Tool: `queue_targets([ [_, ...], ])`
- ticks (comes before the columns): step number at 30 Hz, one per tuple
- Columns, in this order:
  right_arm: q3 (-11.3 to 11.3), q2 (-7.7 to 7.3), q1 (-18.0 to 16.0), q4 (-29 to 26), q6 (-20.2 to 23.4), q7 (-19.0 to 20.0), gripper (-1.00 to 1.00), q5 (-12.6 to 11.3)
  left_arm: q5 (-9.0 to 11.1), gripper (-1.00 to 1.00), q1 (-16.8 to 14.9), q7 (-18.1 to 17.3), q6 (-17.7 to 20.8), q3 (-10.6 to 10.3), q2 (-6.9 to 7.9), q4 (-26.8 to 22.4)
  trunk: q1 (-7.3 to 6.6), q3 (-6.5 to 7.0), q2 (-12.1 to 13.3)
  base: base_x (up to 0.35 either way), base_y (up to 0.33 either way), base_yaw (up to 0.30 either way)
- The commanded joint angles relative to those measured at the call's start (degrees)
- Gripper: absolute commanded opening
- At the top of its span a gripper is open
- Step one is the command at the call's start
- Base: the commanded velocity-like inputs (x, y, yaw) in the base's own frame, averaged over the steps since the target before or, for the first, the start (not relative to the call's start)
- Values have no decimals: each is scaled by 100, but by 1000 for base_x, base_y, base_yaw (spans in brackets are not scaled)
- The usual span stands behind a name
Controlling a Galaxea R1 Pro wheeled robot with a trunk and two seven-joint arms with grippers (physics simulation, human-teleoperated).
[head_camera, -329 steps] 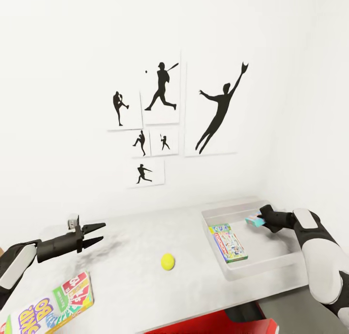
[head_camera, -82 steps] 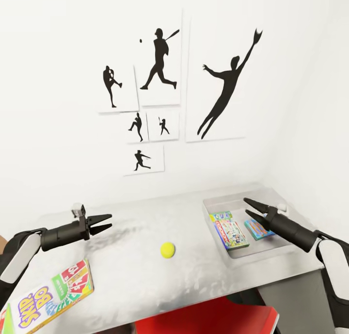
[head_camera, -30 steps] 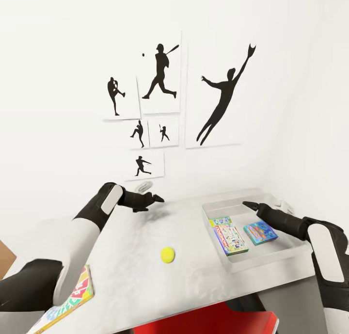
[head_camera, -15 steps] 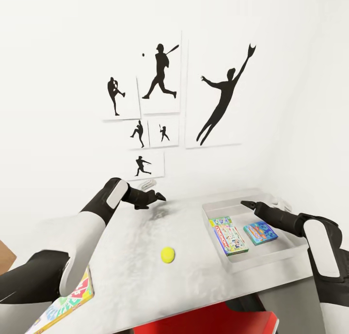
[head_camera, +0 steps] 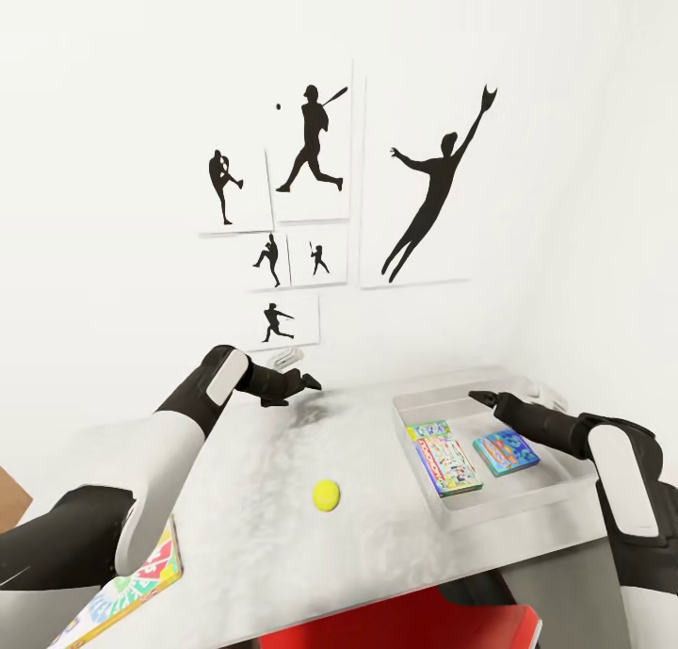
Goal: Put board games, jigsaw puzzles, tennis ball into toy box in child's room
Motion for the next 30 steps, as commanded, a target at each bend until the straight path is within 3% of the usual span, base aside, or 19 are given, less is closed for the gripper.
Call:
queue_targets([
  [1, 23, 0, -42, -5, 27, -98, 100, -62, -29, 100, -6, -24, 13, -9, -1, -3, 4, -13, -13, 0, 0, 0],
  [5, 518, -7, -449, 34, 56, -476, 100, -73, -52, 100, -10, 12, 7, -13, -51, -4, 4, -13, -13, 0, 0, 0],
  [6, 790, -5, -636, 94, 56, -752, 100, -77, -64, 100, -11, 22, 2, -18, -81, -10, 4, -13, -13, 0, 0, 0],
  [7, 925, -3, -735, 140, 56, -921, 100, -79, -72, 100, -12, 27, -4, -20, -106, -12, 4, -13, -13, 0, 0, 0],
  [8, 1180, 2, -932, 244, 56, -1308, 100, -91, -84, 100, -15, 37, -19, -25, -173, -15, 4, -13, -13, 0, 0, 0],
  [10, 1405, 13, -1106, 335, 56, -1733, 100, -129, -93, 100, -18, 44, -42, -31, -239, -17, 4, -13, -13, 0, 0, 0],
  [12, 1665, 34, -1272, 413, 56, -2388, 100, -300, -101, 100, -20, 58, -74, -33, -306, -19, 4, -13, -13, 0, 0, 0],
  [13, 1769, 43, -1335, 442, 56, -2801, 100, -503, -103, 100, -21, 71, -92, -34, -333, -19, 4, -13, -13, 0, 0, 0],
  [16, 1864, 15, -1392, 475, 56, -3530, 100, -1077, -102, 100, -22, 99, -112, -39, -356, -22, 4, -13, -13, 0, 0, 0],
  [17, 1883, -7, -1399, 476, 56, -3808, 100, -1443, -101, 100, -19, 103, -116, -39, -356, -24, 4, -13, -13, 0, 0, 0],
  [18, 1887, -17, -1396, 470, 56, -3921, 100, -1650, -101, 100, -18, 104, -118, -38, -354, -27, 4, -13, -13, 0, 0, 0],
  [19, 1894, -33, -1369, 426, 56, -4105, 100, -2076, -101, 100, -17, 105, -120, -40, -350, -31, 4, -13, -13, 0, 0, 0],
  [22, 1900, -78, -1317, 224, 43, -4414, 100, -2769, -100, 100, -15, 103, -123, -44, -335, -33, 4, -13, -13, 0, 0, 0],
  [25, 1903, -117, -1288, 94, 22, -4809, 100, -3120, -100, 100, -15, 98, -124, -50, -322, -36, 4, -13, -13, 0, 0, -7],
  [30, 1904, -133, -1272, 19, 9, -5320, 100, -3345, -100, 100, -14, 104, -125, -57, -313, -38, 4, -13, -13, 0, 44, -148],
])
